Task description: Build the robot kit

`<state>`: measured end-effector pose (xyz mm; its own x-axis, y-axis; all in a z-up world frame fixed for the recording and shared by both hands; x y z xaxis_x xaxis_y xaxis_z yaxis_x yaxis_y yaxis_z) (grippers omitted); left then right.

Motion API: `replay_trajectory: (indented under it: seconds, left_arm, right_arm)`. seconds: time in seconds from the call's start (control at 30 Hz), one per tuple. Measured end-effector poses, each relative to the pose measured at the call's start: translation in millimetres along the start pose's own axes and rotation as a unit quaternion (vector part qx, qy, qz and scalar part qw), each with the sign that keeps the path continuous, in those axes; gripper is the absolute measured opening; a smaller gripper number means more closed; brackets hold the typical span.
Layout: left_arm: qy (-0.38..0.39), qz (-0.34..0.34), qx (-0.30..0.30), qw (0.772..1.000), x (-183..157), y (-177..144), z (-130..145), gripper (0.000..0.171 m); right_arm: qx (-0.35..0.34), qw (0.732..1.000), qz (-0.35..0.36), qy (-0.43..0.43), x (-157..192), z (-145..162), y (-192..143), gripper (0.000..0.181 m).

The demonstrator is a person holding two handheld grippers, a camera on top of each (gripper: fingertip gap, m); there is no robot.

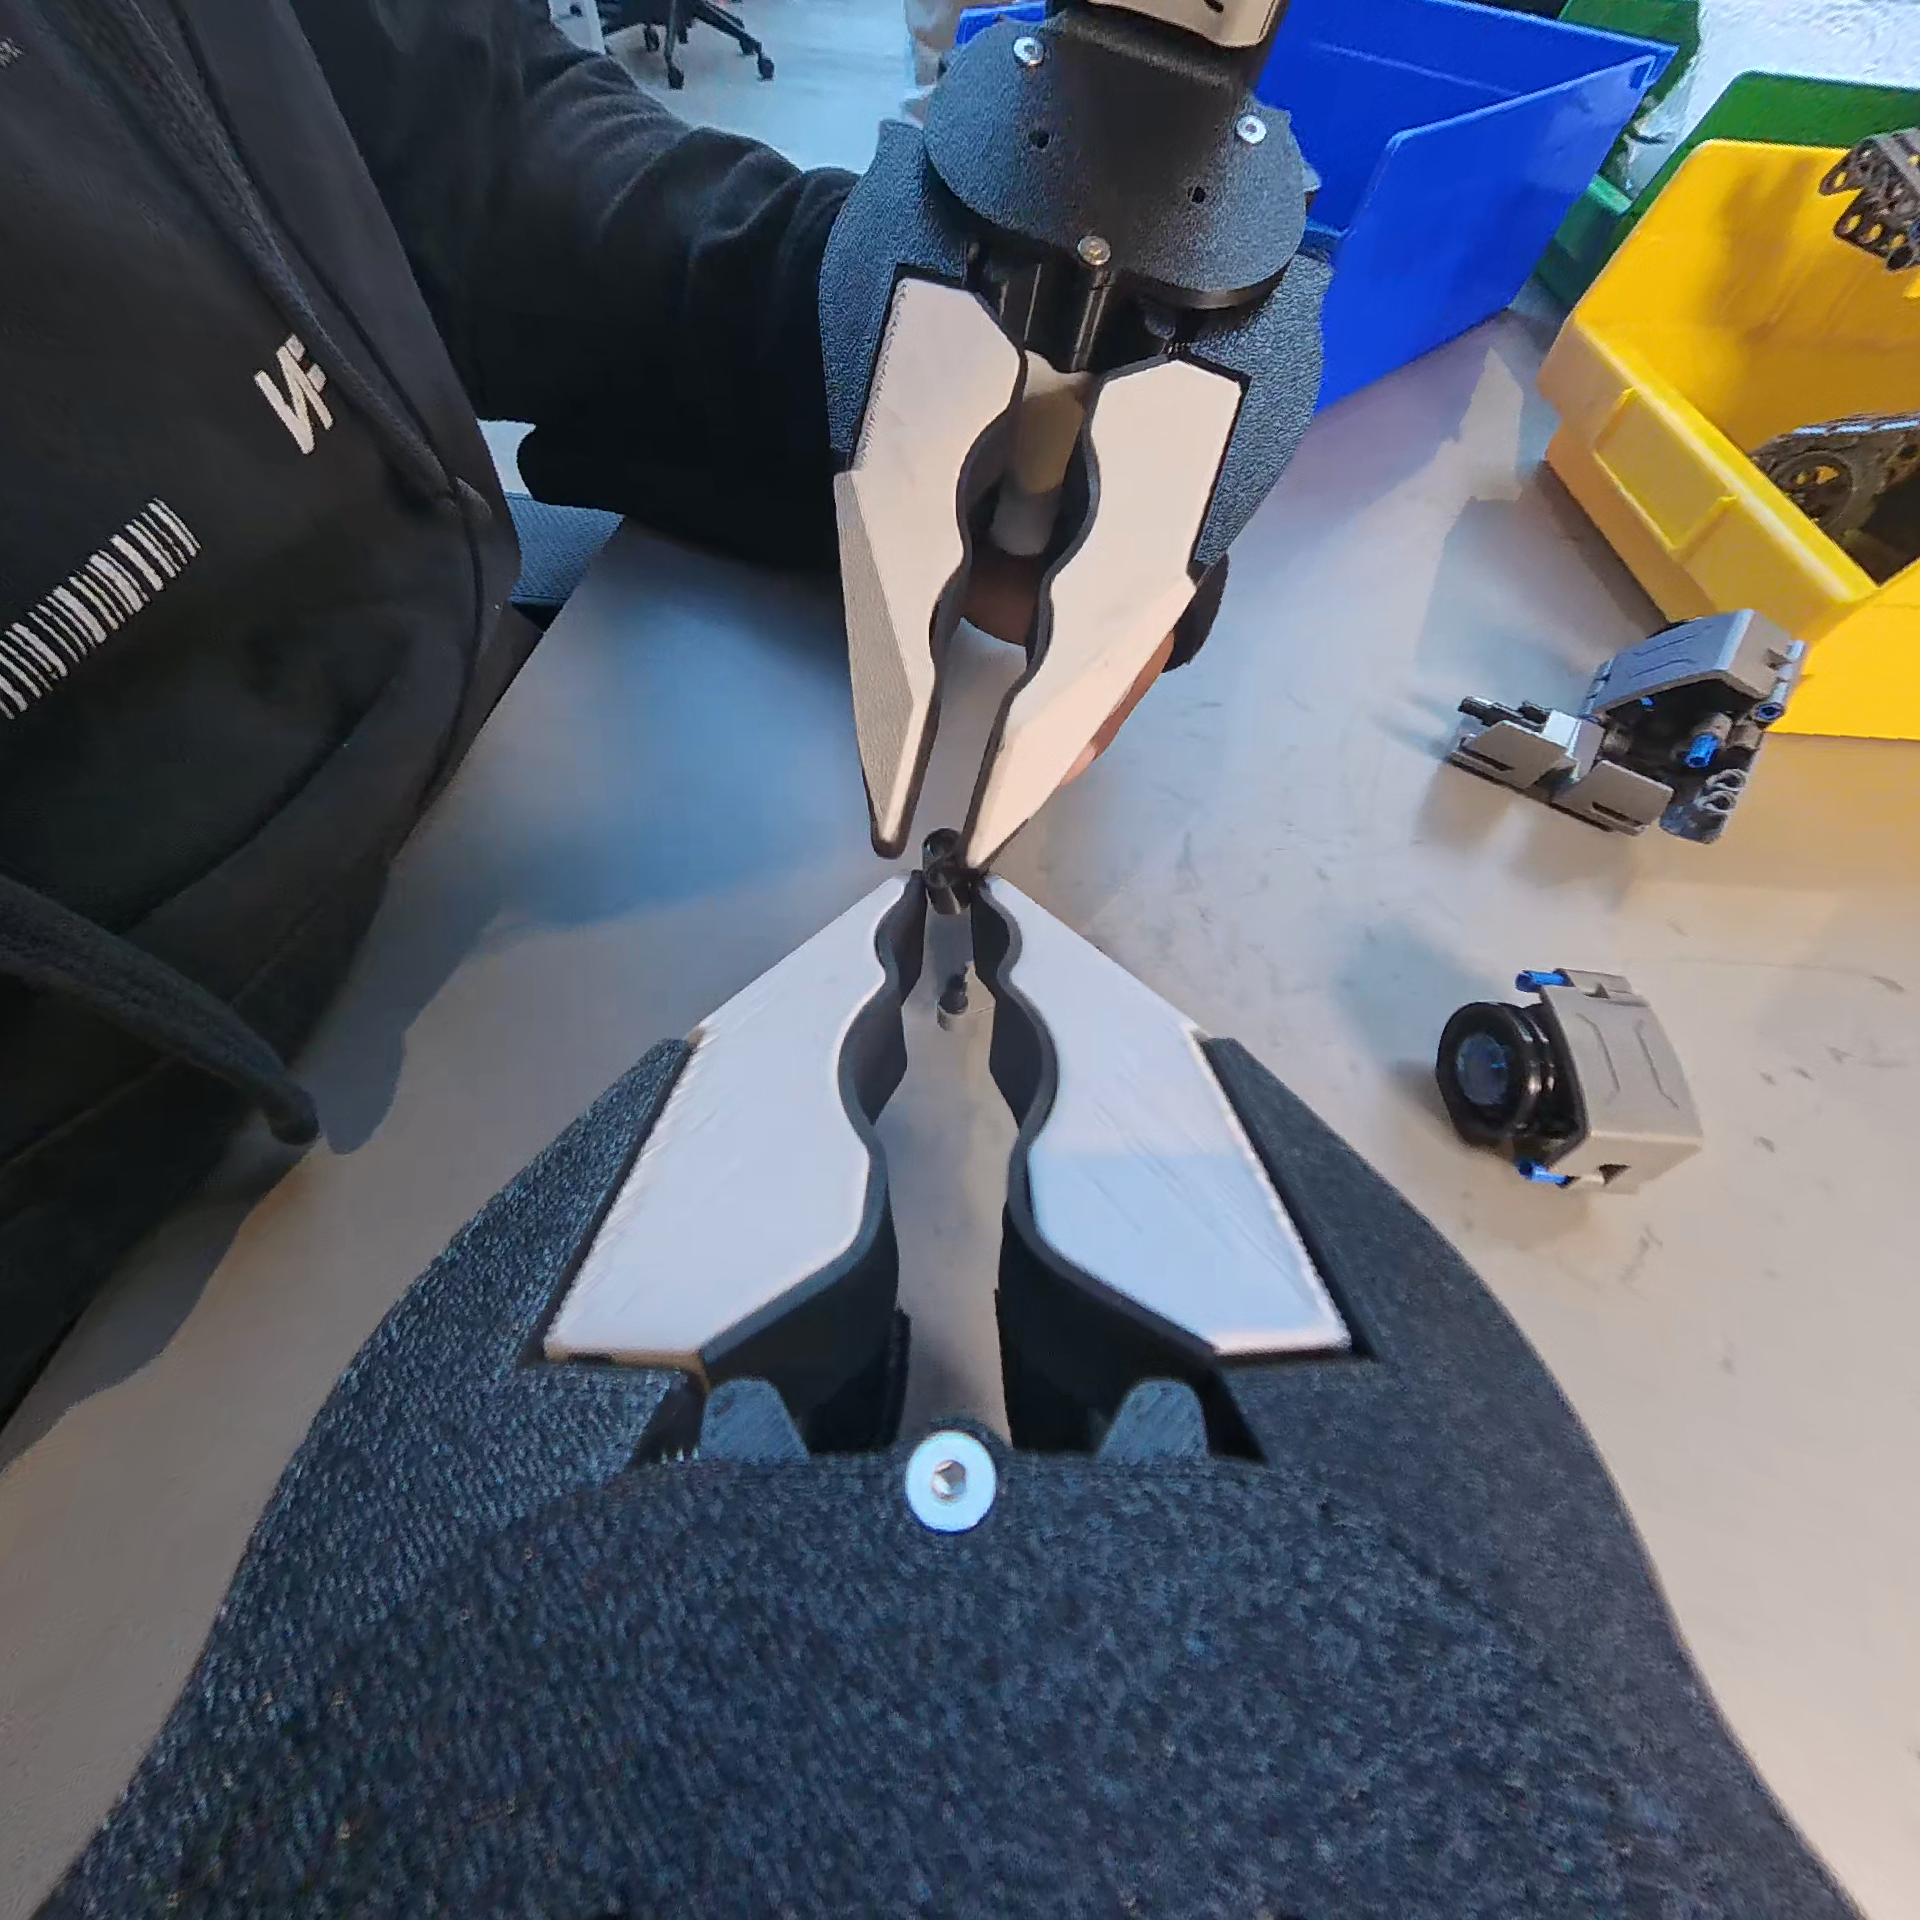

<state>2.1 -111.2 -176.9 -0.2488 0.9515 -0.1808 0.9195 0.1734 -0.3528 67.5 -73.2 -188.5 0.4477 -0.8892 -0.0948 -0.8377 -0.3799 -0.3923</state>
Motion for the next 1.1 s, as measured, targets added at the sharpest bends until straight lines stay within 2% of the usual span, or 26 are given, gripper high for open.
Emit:
replay_trajectory:
  seconds: [0.1, 0.37, 0.63, 0.83, 1.1]
  left_arm:
    - [-0.003, -0.003, -0.014, 1.0, 0.2, -1.1, -2.7, 0.0]
    - [-0.004, -0.02, -0.009, 1.0, 3.1, -5.6, 0.5, 0.0]
    - [-0.017, -0.02, 0.011, 1.0, 5.2, -8.5, 6.7, 0.012]
    - [-0.019, -0.021, 0.018, 0.999, 4.9, -3.7, 7.9, 0.008]
    - [-0.066, -0.106, 0.0, 0.992, 23.7, -8.2, 3.6, 0.007]
  right_arm:
    - [-0.006, 1.0, 0.007, 0.002, -2.4, -1.1, -1.1, 0.007]
    - [-0.008, 1.0, 0.018, 0.004, -6.7, 0.1, -4.2, 0.007]
    - [-0.017, 1.0, 0.008, 0.004, -4.2, -1.8, -5.6, 0.006]
    - [-0.014, 1.0, 0.009, 0.005, -4.7, -1.2, -5.3, 0.006]
    - [-0.002, 0.995, 0.101, -0.01, -24.1, -0.7, -7.4, 0.008]
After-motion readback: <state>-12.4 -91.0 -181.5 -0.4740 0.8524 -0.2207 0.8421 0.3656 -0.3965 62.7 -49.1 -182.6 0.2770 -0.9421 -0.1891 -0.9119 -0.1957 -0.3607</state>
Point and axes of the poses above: each gripper's, where its closed fingertips meet, y out along the fingers, z out of its underside, x = y × z across the jaws, the point moved 5 cm from there along -y, back along the fingers, and after that the axes turned 6 degrees about z, right-handed, at the moved point
